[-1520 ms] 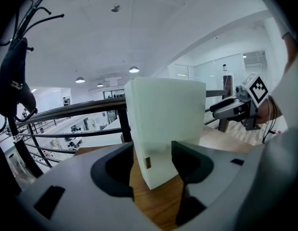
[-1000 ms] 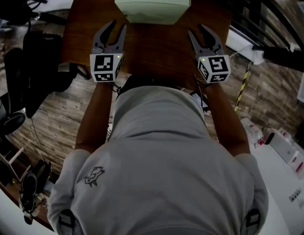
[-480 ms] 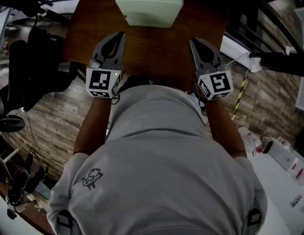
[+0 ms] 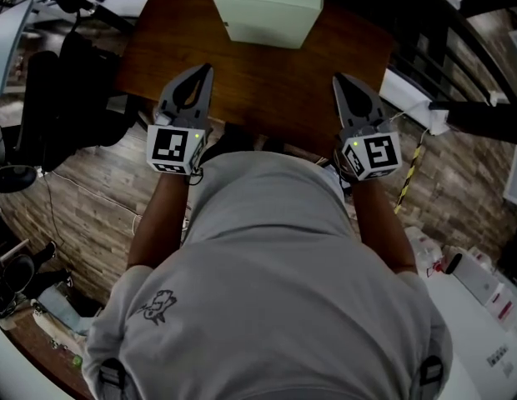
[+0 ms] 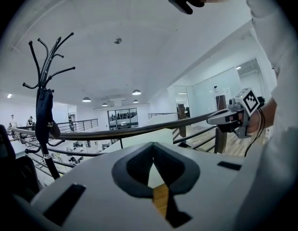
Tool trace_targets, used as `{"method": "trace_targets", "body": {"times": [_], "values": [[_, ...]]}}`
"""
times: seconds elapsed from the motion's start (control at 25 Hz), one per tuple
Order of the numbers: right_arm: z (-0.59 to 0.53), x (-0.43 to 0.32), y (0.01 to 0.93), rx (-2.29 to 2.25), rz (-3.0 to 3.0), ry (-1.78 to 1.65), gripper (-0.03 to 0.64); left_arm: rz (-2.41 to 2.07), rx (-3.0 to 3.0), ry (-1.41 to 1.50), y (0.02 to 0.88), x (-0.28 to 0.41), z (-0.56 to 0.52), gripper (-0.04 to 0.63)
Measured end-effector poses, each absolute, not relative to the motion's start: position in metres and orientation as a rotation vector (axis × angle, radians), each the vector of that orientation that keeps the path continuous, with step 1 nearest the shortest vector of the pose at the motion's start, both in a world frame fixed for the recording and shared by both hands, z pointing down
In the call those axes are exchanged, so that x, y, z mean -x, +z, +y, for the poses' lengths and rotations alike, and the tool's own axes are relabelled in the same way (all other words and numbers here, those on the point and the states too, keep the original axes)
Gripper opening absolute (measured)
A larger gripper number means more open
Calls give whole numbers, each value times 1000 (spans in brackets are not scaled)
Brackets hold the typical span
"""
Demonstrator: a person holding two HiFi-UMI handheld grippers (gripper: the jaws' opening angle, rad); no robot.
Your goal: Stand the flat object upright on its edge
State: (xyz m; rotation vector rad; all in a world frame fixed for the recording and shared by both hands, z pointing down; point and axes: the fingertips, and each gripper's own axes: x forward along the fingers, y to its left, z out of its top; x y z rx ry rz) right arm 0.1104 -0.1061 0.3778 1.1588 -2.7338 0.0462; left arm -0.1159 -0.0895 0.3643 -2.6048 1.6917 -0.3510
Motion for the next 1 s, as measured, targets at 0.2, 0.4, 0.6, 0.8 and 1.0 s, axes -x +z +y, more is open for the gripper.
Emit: {"method": "trace_targets", "body": {"times": [0.2,0.4,0.6,0.8,1.0], "values": [[-96,-104,371,-1178,-2729,27,34,1668,2625,-349,360,122,-82,12],[-83,-92,369,-1258,-2707,54,32,1611,2673,-327,353,133,-70,12],[-57,-66,360,-1293,-2690,43,32,1541,2698,-327,343,154,-42,12],[-23,-39,351,-1323,-2664,-1,32,1523,2697,-329,341,185,-8,12],[16,-14,350,-1336,-2649,-1,32,1512,2717,-313,344,212,22,12]]}}
